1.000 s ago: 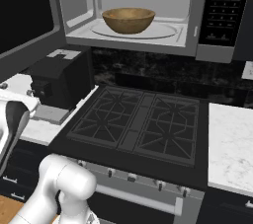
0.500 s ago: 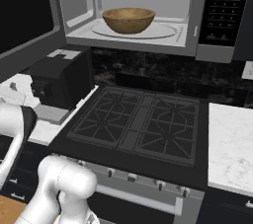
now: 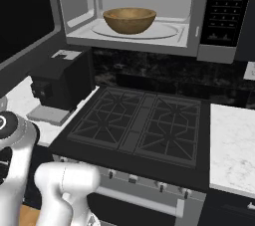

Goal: Pick the carrot from the sink and place it in the bowl. Then pick the bowl and place it in the microwave. Then close the microwave door and press the start button.

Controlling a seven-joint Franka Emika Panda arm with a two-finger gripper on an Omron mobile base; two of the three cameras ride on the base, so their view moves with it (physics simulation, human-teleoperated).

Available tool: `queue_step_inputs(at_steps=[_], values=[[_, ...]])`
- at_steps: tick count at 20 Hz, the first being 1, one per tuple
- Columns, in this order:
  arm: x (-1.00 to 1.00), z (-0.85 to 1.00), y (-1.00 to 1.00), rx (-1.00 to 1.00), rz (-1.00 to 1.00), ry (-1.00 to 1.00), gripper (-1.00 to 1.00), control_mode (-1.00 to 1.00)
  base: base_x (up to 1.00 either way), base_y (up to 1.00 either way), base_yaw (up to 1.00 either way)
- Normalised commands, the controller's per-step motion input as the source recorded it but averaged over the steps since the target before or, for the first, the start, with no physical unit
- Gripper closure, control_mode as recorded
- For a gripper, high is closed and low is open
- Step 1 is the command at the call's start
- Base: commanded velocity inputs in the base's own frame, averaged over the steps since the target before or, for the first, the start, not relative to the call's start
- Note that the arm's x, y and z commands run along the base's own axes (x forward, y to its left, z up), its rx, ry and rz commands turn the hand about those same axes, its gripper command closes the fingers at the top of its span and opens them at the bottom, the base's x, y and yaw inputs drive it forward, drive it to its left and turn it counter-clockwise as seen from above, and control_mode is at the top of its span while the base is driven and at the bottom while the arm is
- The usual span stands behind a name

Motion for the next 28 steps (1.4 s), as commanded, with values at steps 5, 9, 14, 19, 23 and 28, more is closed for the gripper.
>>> queue_step_inputs(at_steps=[5, 9, 14, 19, 23, 28], values=[[-0.06, 0.08, -0.39, 0.61, 0.37, -0.08, -1.00, -1.00, 0.00, 0.00, 0.00], [-0.02, 0.25, -0.48, 0.60, 0.37, 0.00, -1.00, -1.00, 0.00, 0.00, 0.00], [-0.04, 0.32, -0.50, 0.55, 0.41, 0.00, -1.00, -1.00, 0.00, 0.00, 0.00], [0.00, 0.44, -0.48, 0.52, 0.40, 0.00, -1.00, -1.00, 0.00, 0.00, 0.00], [0.00, 0.38, -0.60, 0.55, 0.35, 0.00, -1.00, -1.00, 0.00, 0.00, 0.00], [0.00, 0.34, -0.68, 0.53, 0.28, 0.00, -1.00, -1.00, 0.00, 0.00, 0.00]])
